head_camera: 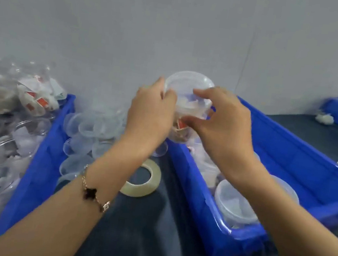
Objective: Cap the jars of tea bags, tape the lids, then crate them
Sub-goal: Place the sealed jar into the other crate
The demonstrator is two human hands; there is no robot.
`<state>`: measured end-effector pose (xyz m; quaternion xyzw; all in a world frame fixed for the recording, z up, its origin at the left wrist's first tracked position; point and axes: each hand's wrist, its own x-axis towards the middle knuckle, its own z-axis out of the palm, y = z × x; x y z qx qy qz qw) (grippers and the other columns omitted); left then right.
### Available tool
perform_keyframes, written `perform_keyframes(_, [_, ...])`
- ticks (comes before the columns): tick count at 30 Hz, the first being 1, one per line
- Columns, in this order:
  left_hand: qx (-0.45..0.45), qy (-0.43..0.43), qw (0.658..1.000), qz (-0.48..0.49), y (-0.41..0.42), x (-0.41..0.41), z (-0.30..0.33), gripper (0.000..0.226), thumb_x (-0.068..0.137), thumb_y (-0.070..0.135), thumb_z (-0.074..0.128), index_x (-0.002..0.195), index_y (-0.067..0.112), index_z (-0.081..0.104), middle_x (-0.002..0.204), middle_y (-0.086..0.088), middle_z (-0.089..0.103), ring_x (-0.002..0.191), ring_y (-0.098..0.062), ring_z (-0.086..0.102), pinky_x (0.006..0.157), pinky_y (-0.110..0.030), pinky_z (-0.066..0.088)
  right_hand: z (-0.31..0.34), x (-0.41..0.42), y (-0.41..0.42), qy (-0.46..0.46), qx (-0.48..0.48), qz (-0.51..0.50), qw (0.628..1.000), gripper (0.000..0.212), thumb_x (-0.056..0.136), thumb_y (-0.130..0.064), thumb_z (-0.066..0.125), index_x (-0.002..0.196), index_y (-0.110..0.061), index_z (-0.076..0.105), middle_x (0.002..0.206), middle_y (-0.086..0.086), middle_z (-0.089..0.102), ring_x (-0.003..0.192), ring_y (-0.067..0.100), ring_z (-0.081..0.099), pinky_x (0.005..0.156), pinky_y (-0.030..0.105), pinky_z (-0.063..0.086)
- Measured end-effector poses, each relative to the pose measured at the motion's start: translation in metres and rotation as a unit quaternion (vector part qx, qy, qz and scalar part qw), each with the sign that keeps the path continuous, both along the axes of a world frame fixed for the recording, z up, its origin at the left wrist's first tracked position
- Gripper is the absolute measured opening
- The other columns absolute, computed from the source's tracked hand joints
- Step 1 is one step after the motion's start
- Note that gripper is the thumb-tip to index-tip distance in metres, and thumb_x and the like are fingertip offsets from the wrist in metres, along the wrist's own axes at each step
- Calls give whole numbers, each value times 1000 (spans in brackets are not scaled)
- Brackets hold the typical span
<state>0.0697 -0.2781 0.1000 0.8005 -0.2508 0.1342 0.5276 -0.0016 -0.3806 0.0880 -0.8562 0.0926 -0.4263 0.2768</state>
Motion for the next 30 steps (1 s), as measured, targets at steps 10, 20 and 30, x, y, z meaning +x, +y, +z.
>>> perform_keyframes(10, [231,-82,952,-184,-113,64,2,85,81,-10,39,152,24,8,157,-5,15,140,-24,24,108,-37,32,2,65,-141,-41,-76,-73,994,38,70,-13,77,107,-8,70,123,9,59,98,27,60,78,32,46])
perform_keyframes(20, [415,-102,884,-192,-153,112,-99,66,97,17,37,153,22,1,161,0,-2,147,-21,-4,116,-46,9,-84,111,-196,109,42,-96,988,38,69,-27,80,103,-18,67,105,-4,65,92,18,60,76,29,43])
perform_keyframes(30, [458,-117,858,-200,-147,117,-105,54,102,37,30,152,21,15,161,-3,5,147,-20,-3,117,-46,3,-103,111,-205,327,51,-117,936,28,84,-56,52,97,-32,58,77,-9,61,72,8,57,57,30,46])
